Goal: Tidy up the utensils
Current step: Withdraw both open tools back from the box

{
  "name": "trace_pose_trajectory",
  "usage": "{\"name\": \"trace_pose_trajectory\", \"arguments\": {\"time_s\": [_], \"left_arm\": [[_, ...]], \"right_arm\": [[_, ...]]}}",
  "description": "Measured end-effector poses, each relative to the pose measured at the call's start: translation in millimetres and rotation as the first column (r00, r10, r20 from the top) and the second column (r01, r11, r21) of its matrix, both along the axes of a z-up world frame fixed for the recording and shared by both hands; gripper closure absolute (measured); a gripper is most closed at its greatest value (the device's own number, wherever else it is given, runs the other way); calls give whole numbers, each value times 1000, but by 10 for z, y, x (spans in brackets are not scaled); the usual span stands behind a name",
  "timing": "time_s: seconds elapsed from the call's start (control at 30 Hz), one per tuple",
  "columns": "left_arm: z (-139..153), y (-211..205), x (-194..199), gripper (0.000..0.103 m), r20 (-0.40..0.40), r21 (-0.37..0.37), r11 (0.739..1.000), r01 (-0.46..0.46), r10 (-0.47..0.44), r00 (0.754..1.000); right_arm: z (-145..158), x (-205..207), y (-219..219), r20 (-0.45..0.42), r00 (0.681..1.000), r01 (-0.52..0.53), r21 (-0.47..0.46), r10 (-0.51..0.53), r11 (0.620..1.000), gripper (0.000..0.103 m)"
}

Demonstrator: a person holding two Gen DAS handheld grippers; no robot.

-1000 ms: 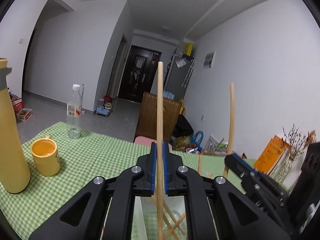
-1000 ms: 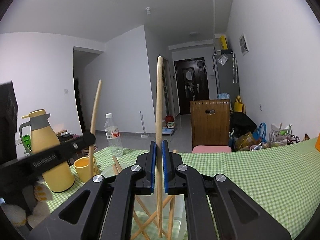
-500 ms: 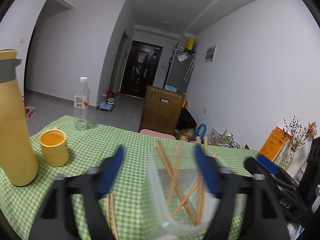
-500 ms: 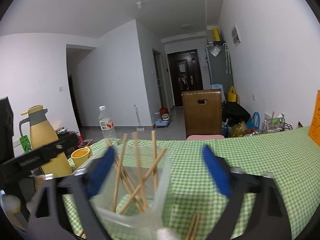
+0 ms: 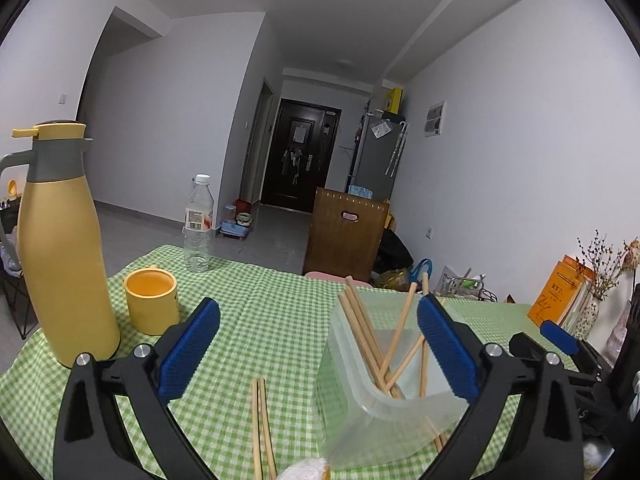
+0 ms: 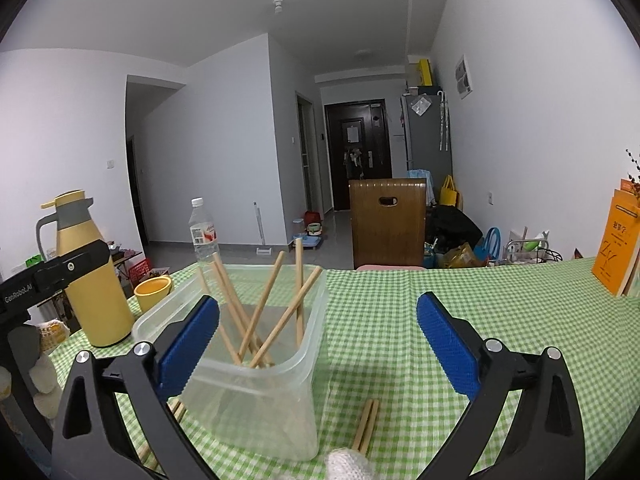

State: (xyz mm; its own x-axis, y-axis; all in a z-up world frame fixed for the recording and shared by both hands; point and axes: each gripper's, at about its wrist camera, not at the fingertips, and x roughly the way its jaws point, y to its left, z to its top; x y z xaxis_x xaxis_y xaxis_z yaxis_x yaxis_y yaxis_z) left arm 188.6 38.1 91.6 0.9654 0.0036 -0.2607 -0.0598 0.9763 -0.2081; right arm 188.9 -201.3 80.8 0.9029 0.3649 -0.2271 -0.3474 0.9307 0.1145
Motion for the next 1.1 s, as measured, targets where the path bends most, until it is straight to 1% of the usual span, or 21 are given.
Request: {"name": "trace_pose_trajectory", "arguments": {"time_s": [0.2, 0.4, 0.6, 0.87, 1.0, 1.1], "left_arm": [[13, -44, -236, 7, 11, 24, 1000, 1, -1, 1000], [-66, -17, -433, 7, 13, 74, 997, -7, 6, 1000], [-316, 66, -631, 7, -9, 119, 993, -14, 15, 1000], [-718, 203, -671, 7, -69, 144, 989, -23, 33, 997], [-895, 284, -662, 7, -61, 138, 989, -61, 70, 996], [-980, 314, -673, 7, -44, 144, 985, -93, 100, 994]], "right_arm": [[-8, -219, -7, 14, 1000, -6, -26, 6, 1000, 8], [-138, -420, -19, 9, 1000, -11, -53, 12, 999, 8], [-379, -569, -61, -39, 999, -4, -83, 0, 997, 8], [-724, -627, -155, -99, 994, 42, -111, -53, 993, 8], [-853, -624, -215, -95, 991, 81, -126, -93, 989, 8], [-906, -644, -212, -69, 992, 99, -135, -109, 986, 8]]}}
